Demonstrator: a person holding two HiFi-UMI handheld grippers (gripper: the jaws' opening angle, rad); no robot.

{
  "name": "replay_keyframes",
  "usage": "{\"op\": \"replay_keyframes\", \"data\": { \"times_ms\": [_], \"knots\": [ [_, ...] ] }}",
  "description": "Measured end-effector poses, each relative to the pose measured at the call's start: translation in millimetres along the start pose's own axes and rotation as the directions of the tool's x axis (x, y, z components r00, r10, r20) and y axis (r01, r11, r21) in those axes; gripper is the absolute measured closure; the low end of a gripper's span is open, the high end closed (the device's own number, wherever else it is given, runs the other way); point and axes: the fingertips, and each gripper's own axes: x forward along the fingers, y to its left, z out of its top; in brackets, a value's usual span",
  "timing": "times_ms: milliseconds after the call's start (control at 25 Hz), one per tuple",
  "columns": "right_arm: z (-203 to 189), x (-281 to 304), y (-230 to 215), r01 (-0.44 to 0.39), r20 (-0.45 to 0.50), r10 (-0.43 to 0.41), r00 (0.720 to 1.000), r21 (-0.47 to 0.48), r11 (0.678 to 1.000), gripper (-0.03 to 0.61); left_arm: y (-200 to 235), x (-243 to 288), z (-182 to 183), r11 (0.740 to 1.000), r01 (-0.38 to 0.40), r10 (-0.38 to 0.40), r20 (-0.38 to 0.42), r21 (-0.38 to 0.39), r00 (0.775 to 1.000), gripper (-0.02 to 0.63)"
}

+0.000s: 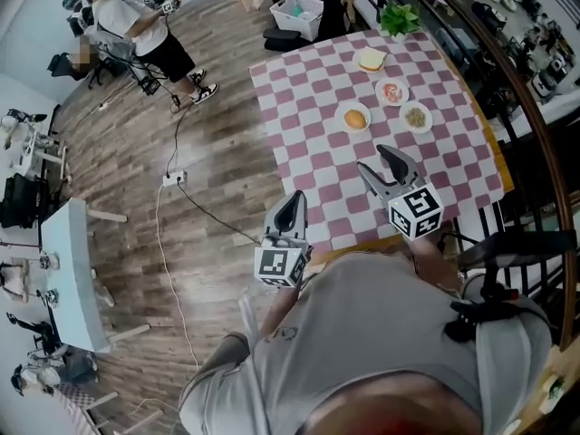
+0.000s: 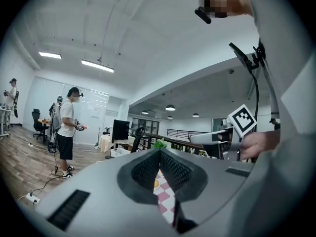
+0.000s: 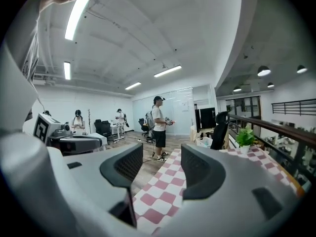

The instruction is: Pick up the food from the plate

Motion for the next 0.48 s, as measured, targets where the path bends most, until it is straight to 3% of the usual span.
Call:
{"op": "replay_keyframes", "data": {
  "times_ms": [240,480],
  "knots": [
    [-4.1,9.9,-11.5,-0.013,-0.039,0.012,0.999,-0.027,1.000,0.325,-1.2,-0.4,5.8,1.000,-0.026,0.026,0.024,0.003,0.999,0.604],
    [-19.8,29.3,-48.5,0.033,-0.130,-0.042,0.991,-0.075,0.997,0.308,3.0,-9.5,-1.9,0.998,-0.068,0.068,0.008,-0.007,0.998,0.604]
  ]
}}
